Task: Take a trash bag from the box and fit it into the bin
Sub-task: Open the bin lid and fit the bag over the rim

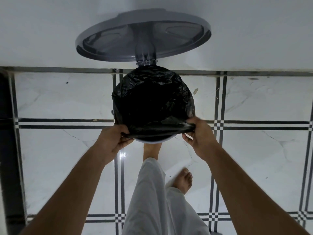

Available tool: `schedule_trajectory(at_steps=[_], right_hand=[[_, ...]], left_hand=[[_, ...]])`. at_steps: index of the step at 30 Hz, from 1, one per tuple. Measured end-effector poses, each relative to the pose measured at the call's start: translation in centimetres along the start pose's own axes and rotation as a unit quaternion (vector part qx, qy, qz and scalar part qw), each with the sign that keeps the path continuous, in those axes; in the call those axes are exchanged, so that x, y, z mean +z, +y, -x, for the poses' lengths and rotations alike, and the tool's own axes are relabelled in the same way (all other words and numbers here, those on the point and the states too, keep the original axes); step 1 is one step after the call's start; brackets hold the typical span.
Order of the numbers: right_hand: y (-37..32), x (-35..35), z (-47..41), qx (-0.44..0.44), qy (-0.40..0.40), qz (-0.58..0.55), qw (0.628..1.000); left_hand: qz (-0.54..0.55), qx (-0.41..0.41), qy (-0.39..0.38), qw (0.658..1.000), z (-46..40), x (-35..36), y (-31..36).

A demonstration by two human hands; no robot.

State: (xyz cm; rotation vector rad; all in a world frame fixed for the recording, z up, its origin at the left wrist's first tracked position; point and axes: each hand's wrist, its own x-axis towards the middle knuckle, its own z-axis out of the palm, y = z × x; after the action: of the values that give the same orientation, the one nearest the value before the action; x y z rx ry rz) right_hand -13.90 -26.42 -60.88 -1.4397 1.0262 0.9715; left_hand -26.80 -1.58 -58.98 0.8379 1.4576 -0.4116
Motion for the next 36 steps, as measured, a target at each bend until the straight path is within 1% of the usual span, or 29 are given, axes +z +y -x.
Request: schedule_trajectory(at_steps=[2,5,8,14,19,22,24,28,31,33,36], right_hand=[[1.0,-0.3,-0.1,-0.007,0.032,0.03,0.999],[1.8,-0.6,-0.2,-0.018,0.053,0.044,0.997],[2.4,-0.7,-0.2,-0.028,0.047,0.066,0.996],[3.2,-0.9,-0.4,-0.036,-0.003,0.051,0.998],[3.6,-1.3,-0.9,-0.042,-0.022,0.131,0.99],[3.5,-1.2,-0.7,-0.022,-0.037,0.081,0.996],[3.4,-0.8,0.0,-0.015,-0.032,0.042,0.999],[4.5,-0.3,1.4,-0.058,-0.003,0.017,0.998],[5.1,0.0,1.8,-0.088,0.017,-0.017,0.996],[5.3,0.2,1.5,-0.087,0.036,-0.035,0.995],[5.6,0.2,1.3,-0.081,0.033,-0.028,0.996]], left_hand=[[-0.048,0.001,0.039,0.998,-0.3,0.2,-0.5],[-0.102,0.006,0.088,0.991,-0.4,0.4,-1.1],[-0.138,-0.001,0.092,0.986,-0.3,0.4,-1.5],[-0.069,0.0,-0.002,0.998,-0.4,-0.4,-1.9],[-0.043,0.005,-0.051,0.998,-1.3,-1.8,-2.7],[-0.049,0.013,-0.057,0.997,-1.4,-2.2,-3.0],[-0.067,0.02,-0.057,0.996,-1.2,-2.0,-3.2],[-0.098,0.03,-0.008,0.995,-0.8,-1.1,-3.9],[-0.062,0.026,0.006,0.998,-0.5,-0.6,-4.7],[-0.018,0.024,0.003,1.0,-0.6,-0.4,-5.1],[0.031,0.013,0.005,0.999,-1.0,-0.3,-5.6]])
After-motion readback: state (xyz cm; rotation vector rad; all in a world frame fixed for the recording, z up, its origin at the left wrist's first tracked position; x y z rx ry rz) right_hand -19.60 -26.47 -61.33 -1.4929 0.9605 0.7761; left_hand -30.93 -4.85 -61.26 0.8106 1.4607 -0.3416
